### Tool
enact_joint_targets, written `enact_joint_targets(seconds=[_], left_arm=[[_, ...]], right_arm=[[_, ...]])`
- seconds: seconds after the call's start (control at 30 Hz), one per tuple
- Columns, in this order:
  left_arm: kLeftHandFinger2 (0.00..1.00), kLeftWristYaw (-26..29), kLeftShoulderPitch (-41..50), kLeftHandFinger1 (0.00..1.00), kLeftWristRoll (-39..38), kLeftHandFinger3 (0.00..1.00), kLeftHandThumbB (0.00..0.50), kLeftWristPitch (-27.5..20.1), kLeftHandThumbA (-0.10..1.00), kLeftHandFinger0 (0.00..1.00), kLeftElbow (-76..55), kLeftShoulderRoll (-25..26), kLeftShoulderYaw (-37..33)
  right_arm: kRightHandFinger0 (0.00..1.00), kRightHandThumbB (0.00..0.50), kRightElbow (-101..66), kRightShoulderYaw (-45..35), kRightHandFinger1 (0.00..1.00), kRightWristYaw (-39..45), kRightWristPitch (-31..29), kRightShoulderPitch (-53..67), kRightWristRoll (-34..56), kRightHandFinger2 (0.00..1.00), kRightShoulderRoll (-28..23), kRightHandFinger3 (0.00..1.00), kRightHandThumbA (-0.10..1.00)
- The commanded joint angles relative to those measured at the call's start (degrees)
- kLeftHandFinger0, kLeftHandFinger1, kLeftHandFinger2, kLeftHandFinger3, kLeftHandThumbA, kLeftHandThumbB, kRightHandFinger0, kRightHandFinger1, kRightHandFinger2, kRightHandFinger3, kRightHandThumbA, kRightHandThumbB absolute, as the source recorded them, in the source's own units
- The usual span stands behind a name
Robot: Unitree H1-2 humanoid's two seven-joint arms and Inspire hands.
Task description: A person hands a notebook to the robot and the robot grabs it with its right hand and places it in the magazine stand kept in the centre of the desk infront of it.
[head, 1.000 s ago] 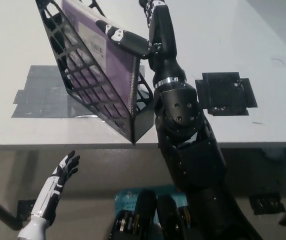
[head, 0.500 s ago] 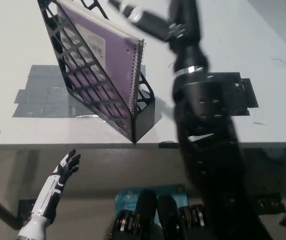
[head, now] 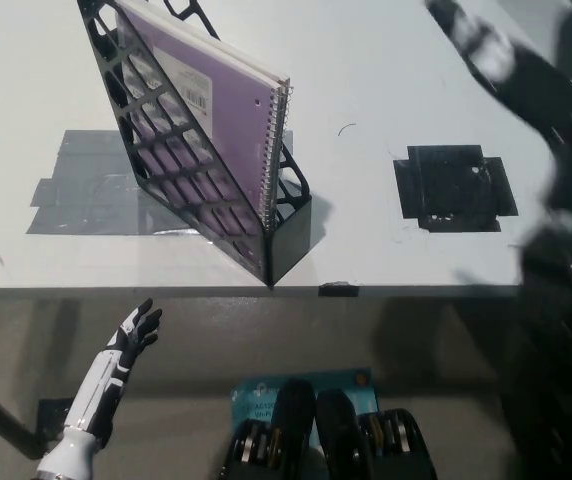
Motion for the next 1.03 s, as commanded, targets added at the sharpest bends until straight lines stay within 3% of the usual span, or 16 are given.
enact_joint_targets(seconds=[0.0,0.03,0.17,0.33,0.37,0.5,0.63,0.7,0.8,1.0], left_arm=[[1.0,0.85,-0.05,1.0,1.61,1.0,0.5,-2.17,1.0,1.0,-0.7,1.07,-0.3],[1.0,0.9,0.23,1.0,1.59,1.0,0.5,-2.17,1.0,1.0,-0.54,0.9,-0.34],[1.0,1.06,0.71,1.0,1.61,1.0,0.5,-2.17,1.0,1.0,-0.3,0.55,-0.38],[1.0,0.92,1.62,1.0,1.32,1.0,0.5,-2.18,1.0,1.0,-0.15,0.42,-0.37],[1.0,0.84,1.82,1.0,1.28,1.0,0.5,-2.18,1.0,1.0,-0.23,0.47,-0.38],[1.0,0.64,2.19,1.0,0.76,1.0,0.5,-2.18,1.0,1.0,-0.29,0.59,-0.08],[1.0,1.05,2.47,1.0,0.91,1.0,0.5,-2.17,1.0,1.0,0.08,0.32,0.1],[1.0,0.94,2.48,1.0,0.75,1.0,0.5,-2.18,1.0,1.0,0.08,0.3,0.1],[1.0,0.84,3.89,1.0,0.44,1.0,0.5,-2.18,1.0,1.0,-0.44,0.12,-0.02],[1.0,1.06,5.69,1.0,1.15,1.0,0.5,-2.18,1.0,1.0,-1.2,0.55,-0.43]], right_arm=[[1.0,0.271,-10.46,-0.35,1.0,5.98,-0.3,12.87,7.28,1.0,-4.24,1.0,0.95],[1.0,0.233,-8.77,0.25,1.0,7.36,-1.38,17.2,8.89,1.0,-5.25,1.0,0.94],[1.0,0.185,-2.89,2.05,1.0,9.52,-5.76,24.59,8.1,1.0,-6.95,1.0,0.94],[1.0,0.177,6.91,3.77,1.0,11.27,-8.88,31.19,6.69,1.0,-7.88,1.0,0.88],[1.0,0.136,9.9,4.24,1.0,12.08,-9.58,32.21,6.19,1.0,-8.41,1.0,0.88],[1.0,0.141,16.56,5.3,1.0,13.12,-11.0,33.06,3.8,1.0,-9.31,1.0,0.86],[1.0,0.095,21.52,7.28,1.0,14.47,-9.54,31.97,0.86,1.0,-10.79,1.0,0.85],[1.0,0.103,21.68,7.57,1.0,14.72,-8.71,31.72,0.69,1.0,-10.97,1.0,0.85],[1.0,0.154,23.02,9.19,1.0,16.06,-6.03,31.51,-0.24,1.0,-12.03,1.0,0.88],[1.0,0.149,23.94,10.42,1.0,17.34,-5.43,32.96,-0.21,1.0,-12.22,1.0,0.87]])
